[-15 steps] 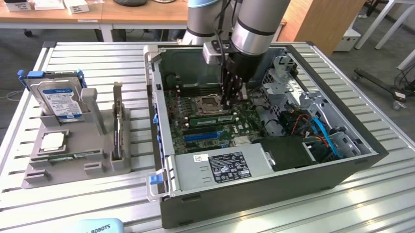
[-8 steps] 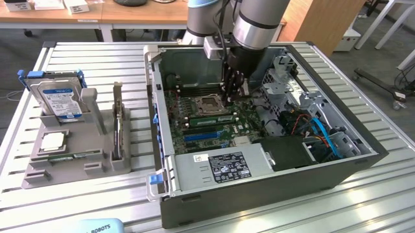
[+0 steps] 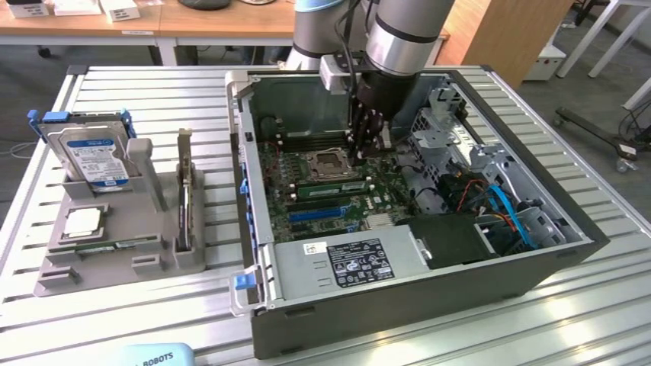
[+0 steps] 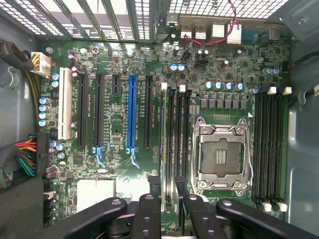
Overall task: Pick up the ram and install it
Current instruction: 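Press down the ram until it locks into place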
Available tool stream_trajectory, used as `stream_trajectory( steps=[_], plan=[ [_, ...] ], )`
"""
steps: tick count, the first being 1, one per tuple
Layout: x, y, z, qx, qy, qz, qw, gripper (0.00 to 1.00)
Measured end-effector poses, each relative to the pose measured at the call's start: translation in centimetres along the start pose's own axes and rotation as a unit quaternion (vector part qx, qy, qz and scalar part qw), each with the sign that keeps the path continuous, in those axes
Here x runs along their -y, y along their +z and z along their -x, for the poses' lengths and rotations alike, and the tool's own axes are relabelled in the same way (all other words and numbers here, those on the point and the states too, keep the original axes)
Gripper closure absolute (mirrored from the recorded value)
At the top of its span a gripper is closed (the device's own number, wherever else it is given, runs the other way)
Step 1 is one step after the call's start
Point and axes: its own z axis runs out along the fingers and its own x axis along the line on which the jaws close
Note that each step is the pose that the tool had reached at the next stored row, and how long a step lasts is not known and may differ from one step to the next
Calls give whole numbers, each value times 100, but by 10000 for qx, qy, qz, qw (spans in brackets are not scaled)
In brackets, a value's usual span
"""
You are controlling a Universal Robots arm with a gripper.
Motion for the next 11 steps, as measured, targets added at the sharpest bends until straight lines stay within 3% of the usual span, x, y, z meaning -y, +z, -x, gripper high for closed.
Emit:
stream_trajectory(
  steps=[7,11],
  plan=[
    [0,0,0,0,0,0,10000,75],
    [0,0,0,0,0,0,10000,89]
  ],
)
